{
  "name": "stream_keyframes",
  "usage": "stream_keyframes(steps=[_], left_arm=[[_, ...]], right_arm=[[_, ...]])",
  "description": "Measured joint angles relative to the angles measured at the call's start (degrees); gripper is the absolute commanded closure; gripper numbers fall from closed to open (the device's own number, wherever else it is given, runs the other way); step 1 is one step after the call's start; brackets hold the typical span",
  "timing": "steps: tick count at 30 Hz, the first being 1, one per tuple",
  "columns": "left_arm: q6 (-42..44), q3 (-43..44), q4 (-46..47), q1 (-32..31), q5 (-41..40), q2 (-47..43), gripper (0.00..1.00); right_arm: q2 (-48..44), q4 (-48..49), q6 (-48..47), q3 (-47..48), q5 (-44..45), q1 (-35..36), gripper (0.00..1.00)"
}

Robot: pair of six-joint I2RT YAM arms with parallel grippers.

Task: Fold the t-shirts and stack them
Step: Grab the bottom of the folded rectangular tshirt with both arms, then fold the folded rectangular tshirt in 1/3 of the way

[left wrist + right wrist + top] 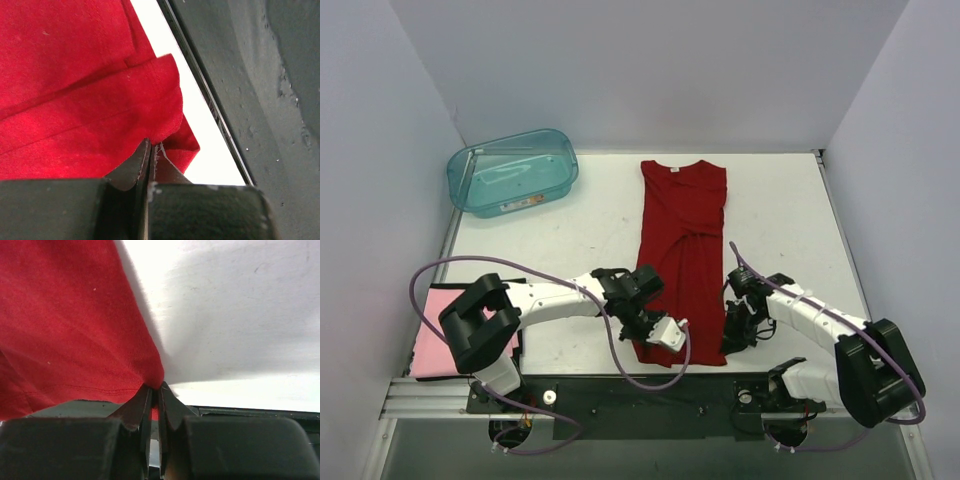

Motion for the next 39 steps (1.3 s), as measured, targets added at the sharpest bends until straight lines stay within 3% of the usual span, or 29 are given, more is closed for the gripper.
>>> stream_keyframes(steps=[7, 14, 21, 28, 39], left_arm=[[-5.60, 3.87, -3.82, 2.97, 2.84, 0.00, 1.00], [-11.04, 17.70, -8.15, 12.37, 6.84, 3.37, 1.00], [-14.91, 33.20, -7.96, 20.04, 7.41, 13.33, 1.00], [-21.27, 41.22, -2.80, 25.07, 4.07, 21.14, 1.00], [-29.97, 53.83, 3.58, 29.27, -2.38, 33.70, 1.00]], right_arm=[[-6.27, -3.74, -1.60, 1.62, -2.03, -0.07, 1.00], [-4.92, -7.67, -5.51, 14.56, -3.30, -6.08, 1.00], [10.51, -7.65, -12.55, 34.93, -3.04, -13.57, 1.00], [27.45, -6.84, -16.13, 51.80, -3.37, -18.73, 1.00], [45.31, -6.69, -17.59, 67.52, -4.52, -21.73, 1.00]])
